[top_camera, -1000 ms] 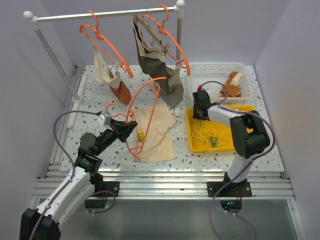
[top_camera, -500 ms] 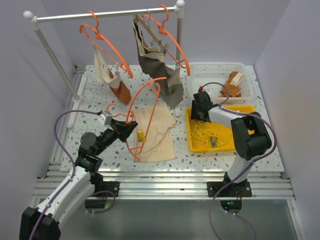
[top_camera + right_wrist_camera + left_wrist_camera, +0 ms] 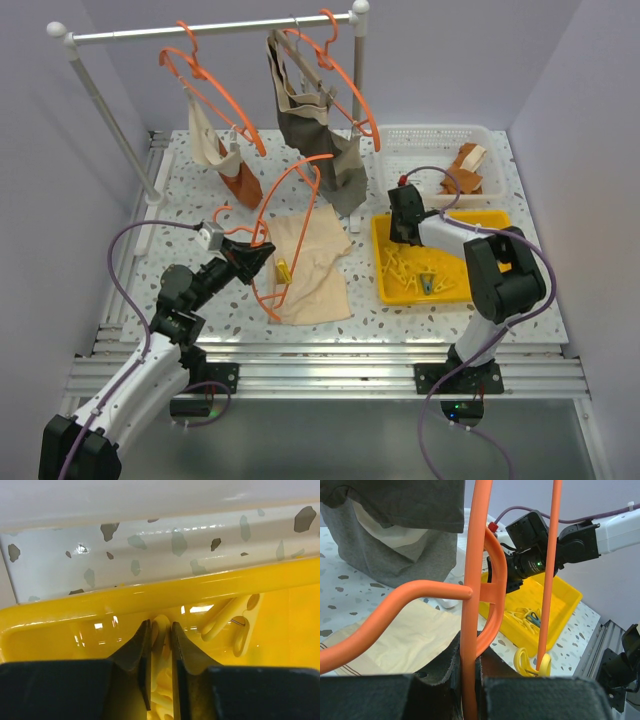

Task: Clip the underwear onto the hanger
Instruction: Pick up the clamp from the bin.

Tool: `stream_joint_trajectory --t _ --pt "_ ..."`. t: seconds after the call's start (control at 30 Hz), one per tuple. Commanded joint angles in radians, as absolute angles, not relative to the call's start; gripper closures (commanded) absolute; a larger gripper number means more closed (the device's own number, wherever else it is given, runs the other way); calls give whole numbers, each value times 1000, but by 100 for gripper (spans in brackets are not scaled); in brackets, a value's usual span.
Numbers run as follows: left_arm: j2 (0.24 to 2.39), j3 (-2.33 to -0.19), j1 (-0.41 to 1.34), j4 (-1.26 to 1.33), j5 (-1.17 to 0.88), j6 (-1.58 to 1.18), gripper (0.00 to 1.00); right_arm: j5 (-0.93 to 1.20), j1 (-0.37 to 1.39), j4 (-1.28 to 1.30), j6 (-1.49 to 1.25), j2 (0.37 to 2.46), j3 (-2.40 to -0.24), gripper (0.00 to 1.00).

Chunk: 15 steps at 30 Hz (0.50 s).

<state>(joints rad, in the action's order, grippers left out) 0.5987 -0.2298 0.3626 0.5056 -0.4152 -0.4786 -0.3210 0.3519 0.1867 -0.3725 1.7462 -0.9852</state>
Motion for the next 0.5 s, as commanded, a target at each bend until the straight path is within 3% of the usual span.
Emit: stream_joint_trajectory --t 0.0,0.13,0.47 --pt "588 -238 367 546 -417 -476 100 -333 347 189 -377 1712 -992 91" --pt "592 -238 367 549 -417 -477 100 -373 348 181 -361 1683 -985 99" --pt "624 -247 365 558 -436 -503 100 -370 351 114 -301 1340 -901 100"
